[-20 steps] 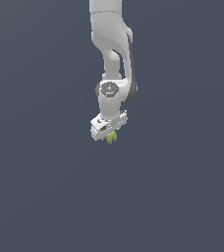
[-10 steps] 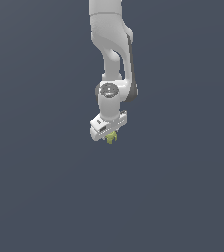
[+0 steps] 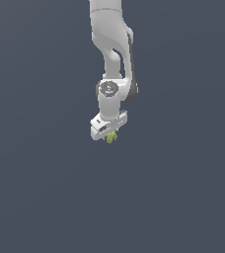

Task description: Pick up the object and move it to a goal position.

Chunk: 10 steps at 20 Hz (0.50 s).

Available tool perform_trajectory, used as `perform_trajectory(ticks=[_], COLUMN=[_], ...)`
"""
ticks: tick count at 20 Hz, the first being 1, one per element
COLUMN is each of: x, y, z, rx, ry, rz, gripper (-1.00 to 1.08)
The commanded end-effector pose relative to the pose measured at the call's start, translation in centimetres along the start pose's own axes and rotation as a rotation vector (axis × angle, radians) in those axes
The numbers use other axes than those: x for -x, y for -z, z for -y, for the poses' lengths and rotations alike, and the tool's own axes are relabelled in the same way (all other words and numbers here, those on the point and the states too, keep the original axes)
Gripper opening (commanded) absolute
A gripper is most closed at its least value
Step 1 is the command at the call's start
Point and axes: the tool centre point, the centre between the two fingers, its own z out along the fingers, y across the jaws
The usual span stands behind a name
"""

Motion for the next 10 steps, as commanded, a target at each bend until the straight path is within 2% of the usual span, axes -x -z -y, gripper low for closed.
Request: perform_trajectory(ticks=[1,10], x=[0.1,0.6], y=[0.9,6.9], z=[-0.3,-2.0], rx=[0.001,0.000], ry=[0.000,0.001], rz=[-0.001,-0.001], gripper=[-1.00,-1.00])
